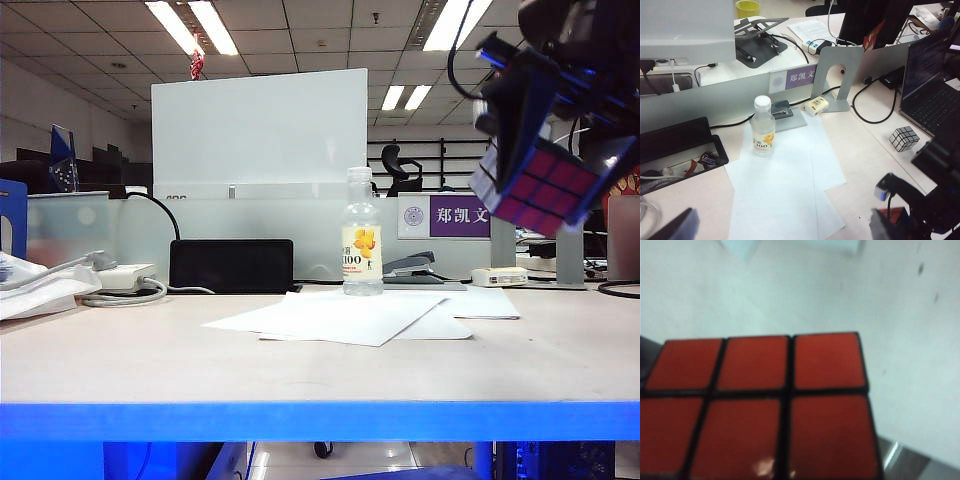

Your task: Rotate the Rubik's Cube so that the bottom side is facing up.

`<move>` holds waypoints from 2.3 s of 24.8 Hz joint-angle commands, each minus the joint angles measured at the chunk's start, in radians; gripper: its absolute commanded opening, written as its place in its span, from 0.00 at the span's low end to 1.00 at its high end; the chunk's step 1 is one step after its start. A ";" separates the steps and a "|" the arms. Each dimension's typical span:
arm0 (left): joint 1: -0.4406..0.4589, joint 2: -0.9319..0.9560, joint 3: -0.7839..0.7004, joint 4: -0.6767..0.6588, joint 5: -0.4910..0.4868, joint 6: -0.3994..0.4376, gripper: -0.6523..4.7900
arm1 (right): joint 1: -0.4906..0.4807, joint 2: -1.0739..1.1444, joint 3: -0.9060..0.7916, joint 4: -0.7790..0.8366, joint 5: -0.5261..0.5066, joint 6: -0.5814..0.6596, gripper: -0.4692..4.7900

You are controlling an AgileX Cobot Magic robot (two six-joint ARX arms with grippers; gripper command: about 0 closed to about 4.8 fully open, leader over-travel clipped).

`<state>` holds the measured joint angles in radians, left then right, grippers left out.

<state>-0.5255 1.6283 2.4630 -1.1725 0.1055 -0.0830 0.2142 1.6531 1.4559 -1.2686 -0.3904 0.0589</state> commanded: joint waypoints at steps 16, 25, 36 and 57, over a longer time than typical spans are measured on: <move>-0.002 -0.048 0.003 -0.054 0.042 -0.027 0.97 | 0.031 0.266 0.197 -0.108 0.013 -0.006 0.63; -0.002 -0.098 0.003 -0.101 0.049 -0.026 0.97 | 0.094 0.430 0.486 -0.112 -0.030 0.061 0.63; -0.002 -0.172 0.003 -0.116 0.056 -0.026 0.97 | 0.121 0.510 0.524 -0.113 0.065 0.072 0.63; -0.002 -0.254 0.002 -0.187 0.008 -0.021 0.97 | 0.131 0.612 0.524 -0.112 0.131 0.072 0.64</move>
<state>-0.5274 1.3808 2.4630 -1.3537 0.1360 -0.1055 0.3424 2.2646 1.9759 -1.3788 -0.2615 0.1307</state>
